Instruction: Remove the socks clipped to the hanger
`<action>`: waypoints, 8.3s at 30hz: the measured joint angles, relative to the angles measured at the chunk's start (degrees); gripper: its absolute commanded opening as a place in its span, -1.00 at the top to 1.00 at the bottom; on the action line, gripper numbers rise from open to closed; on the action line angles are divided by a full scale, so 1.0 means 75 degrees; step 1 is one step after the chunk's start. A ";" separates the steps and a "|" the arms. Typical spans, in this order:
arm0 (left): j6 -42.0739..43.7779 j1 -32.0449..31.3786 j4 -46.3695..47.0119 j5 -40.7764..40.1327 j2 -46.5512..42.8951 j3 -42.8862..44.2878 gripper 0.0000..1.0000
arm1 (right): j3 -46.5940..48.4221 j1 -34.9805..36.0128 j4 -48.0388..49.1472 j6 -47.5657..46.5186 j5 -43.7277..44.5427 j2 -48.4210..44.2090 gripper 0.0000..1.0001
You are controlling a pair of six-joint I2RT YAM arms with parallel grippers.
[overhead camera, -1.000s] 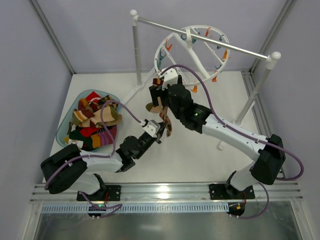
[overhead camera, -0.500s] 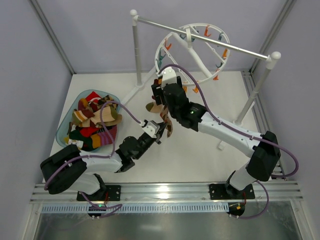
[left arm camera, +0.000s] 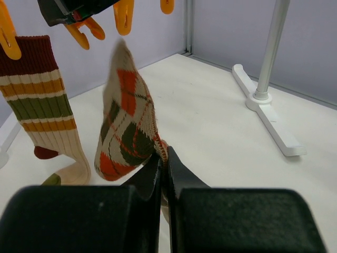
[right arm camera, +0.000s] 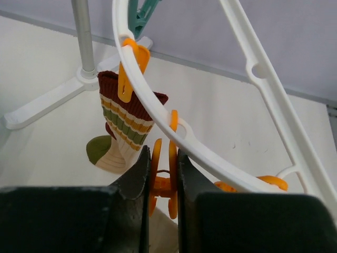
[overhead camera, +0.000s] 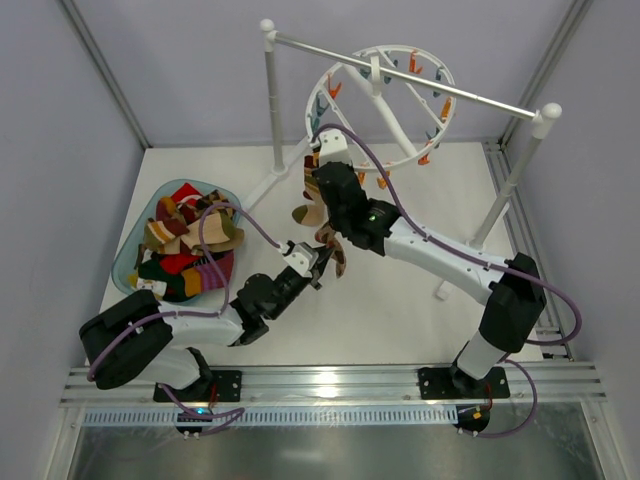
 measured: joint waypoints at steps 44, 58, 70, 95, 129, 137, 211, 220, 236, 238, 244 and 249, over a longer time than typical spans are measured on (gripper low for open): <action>-0.2340 0.4205 -0.4570 -0.4377 -0.3080 0.0831 1.00 | -0.1262 0.0017 0.0880 -0.0096 -0.1157 -0.1075 -0.99; -0.2745 0.5700 -0.3019 -0.4966 -0.2247 0.0221 1.00 | -0.1445 0.0017 0.1046 -0.0175 -0.1247 -0.1137 -0.99; -0.3911 0.5703 -0.2786 -0.5056 -0.1341 -0.0641 1.00 | -0.2116 0.0017 0.1282 -0.0172 -0.1247 -0.2037 -0.99; -0.3462 0.4771 -0.3241 -0.5770 -0.3048 -0.0557 -0.99 | -0.2250 0.0017 0.1390 -0.0181 -0.1244 -0.2226 -0.99; -0.0568 0.2632 -0.0391 -0.1463 0.1734 0.1865 -0.99 | -0.4377 0.0000 0.1679 -0.0175 -0.1883 -0.5423 -0.99; -0.1483 0.3255 0.0679 -0.0050 0.3858 0.2868 -0.99 | -0.4730 -0.0023 0.1682 -0.0175 -0.1967 -0.6146 -0.99; -0.0029 -0.0478 0.0909 -0.0303 0.2433 0.1874 1.00 | -0.4389 -0.0032 0.1437 -0.0073 -0.2022 -0.5033 -0.96; 0.0044 -0.0659 0.0909 -0.0015 0.2433 0.1938 0.99 | -0.3928 -0.0032 0.1443 0.0003 -0.2052 -0.4538 -0.89; 0.0283 -0.1003 0.0807 0.0114 0.2433 0.2247 0.99 | -0.3200 0.0344 0.1428 -0.0111 -0.0562 -0.3331 -0.72; 0.0321 -0.1037 0.0790 0.0114 0.2433 0.2282 1.00 | -0.3150 0.0358 0.1434 -0.0154 -0.0326 -0.3287 -0.68; 0.0455 -0.1154 0.0790 0.0108 0.2433 0.2302 1.00 | -0.3016 0.0370 0.1440 -0.0230 0.0259 -0.3130 -0.55; 0.0493 -0.1215 0.0784 0.0102 0.2433 0.2317 1.00 | -0.2952 0.0370 0.1443 -0.0318 0.0437 -0.2967 -0.20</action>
